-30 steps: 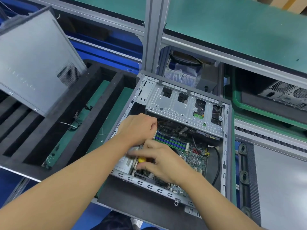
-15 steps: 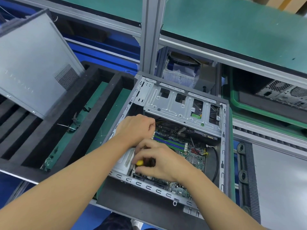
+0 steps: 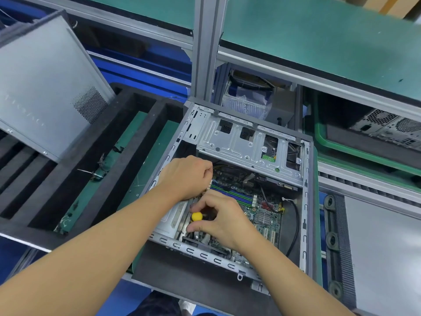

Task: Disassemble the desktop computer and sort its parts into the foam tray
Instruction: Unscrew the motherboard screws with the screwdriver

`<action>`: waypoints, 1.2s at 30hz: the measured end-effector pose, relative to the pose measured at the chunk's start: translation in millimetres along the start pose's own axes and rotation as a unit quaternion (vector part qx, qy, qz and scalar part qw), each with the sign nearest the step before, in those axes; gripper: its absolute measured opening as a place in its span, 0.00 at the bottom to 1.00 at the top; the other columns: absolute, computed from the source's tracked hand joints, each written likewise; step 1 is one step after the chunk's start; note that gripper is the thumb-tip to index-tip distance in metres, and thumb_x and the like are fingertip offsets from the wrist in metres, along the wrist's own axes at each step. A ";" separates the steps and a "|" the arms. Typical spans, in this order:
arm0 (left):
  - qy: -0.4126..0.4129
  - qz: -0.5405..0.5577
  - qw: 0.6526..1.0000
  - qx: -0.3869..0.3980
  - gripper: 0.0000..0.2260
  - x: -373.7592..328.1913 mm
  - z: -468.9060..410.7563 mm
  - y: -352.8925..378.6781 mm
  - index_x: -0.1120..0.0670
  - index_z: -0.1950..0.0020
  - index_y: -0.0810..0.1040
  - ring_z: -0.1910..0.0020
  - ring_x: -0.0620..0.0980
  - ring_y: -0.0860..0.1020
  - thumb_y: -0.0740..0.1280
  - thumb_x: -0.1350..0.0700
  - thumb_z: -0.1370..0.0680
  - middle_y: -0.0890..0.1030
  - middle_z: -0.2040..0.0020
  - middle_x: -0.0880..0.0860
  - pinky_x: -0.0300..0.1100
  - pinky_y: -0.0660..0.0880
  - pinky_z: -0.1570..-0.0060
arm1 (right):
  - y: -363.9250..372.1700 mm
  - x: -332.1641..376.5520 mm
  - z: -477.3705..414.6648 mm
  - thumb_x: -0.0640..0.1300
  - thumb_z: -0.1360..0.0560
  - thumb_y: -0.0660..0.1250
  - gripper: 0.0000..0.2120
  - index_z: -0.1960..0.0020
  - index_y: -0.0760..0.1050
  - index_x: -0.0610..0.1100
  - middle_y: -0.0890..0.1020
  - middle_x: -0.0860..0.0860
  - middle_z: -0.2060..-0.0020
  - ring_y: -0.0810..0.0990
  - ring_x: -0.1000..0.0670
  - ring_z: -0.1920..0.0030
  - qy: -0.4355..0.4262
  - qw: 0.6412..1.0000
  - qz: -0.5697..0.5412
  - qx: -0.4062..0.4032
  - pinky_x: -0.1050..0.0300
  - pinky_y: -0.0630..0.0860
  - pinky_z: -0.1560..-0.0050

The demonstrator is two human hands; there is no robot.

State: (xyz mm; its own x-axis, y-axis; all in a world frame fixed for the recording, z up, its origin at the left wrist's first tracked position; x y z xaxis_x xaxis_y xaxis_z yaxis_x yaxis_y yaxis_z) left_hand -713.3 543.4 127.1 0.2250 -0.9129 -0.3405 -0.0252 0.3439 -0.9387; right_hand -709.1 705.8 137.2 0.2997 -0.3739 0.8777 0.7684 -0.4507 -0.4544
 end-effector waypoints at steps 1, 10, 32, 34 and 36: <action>-0.001 0.001 1.000 0.001 0.11 0.0 0.0 -0.2 0.45 0.58 0.78 0.67 0.48 0.77 0.55 0.50 0.24 0.80 0.63 0.45 0.46 0.77 0.67 | -0.8 1.6 -0.5 0.49 0.35 0.81 0.13 0.54 0.82 0.50 0.77 0.59 0.54 0.77 0.58 0.52 -0.008 1.000 0.013 0.004 0.66 0.72 0.49; 0.010 0.004 1.000 -0.002 0.12 0.7 -0.9 0.0 0.46 0.59 0.78 0.68 0.47 0.77 0.56 0.52 0.23 0.81 0.63 0.45 0.43 0.75 0.69 | -8.0 16.1 -1.1 0.40 0.22 0.69 0.15 0.37 0.80 0.51 0.79 0.57 0.43 0.75 0.56 0.41 -0.106 0.983 0.118 0.090 0.59 0.70 0.35; 0.021 -0.004 1.000 -0.019 0.12 3.4 -3.0 4.4 0.46 0.59 0.77 0.68 0.46 0.76 0.55 0.51 0.24 0.80 0.63 0.45 0.41 0.72 0.71 | -10.6 8.0 4.3 0.43 0.23 0.70 0.15 0.37 0.78 0.51 0.81 0.59 0.44 0.76 0.59 0.42 -0.103 0.987 0.115 0.047 0.61 0.71 0.37; 0.018 -0.001 1.000 -0.022 0.12 3.7 -2.7 4.9 0.46 0.59 0.77 0.68 0.46 0.76 0.55 0.50 0.25 0.80 0.64 0.45 0.41 0.72 0.71 | -10.9 8.5 5.0 0.38 0.24 0.69 0.13 0.41 0.81 0.46 0.80 0.56 0.44 0.77 0.57 0.43 -0.120 0.984 0.119 0.046 0.60 0.72 0.38; 0.017 -0.004 1.000 -0.022 0.12 3.9 -1.8 5.0 0.45 0.59 0.78 0.69 0.46 0.76 0.55 0.50 0.24 0.80 0.63 0.44 0.42 0.72 0.71 | -10.6 7.7 6.4 0.36 0.25 0.68 0.13 0.43 0.83 0.46 0.78 0.54 0.44 0.76 0.58 0.44 -0.125 0.985 0.108 0.039 0.65 0.70 0.40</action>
State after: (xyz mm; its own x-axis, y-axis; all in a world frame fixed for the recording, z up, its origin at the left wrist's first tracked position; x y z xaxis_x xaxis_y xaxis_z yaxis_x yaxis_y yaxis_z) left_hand -714.4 541.1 121.0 0.1927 -0.9228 -0.3336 -0.0655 0.3271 -0.9427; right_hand -711.3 712.9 149.7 0.5842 -0.2387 0.7757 0.7090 -0.3150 -0.6309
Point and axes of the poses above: each hand's wrist, its own z-axis away from the middle knuckle, its own y-axis out of the palm, x = y × z, the point moved 1 cm from there along -z, towards the middle knuckle
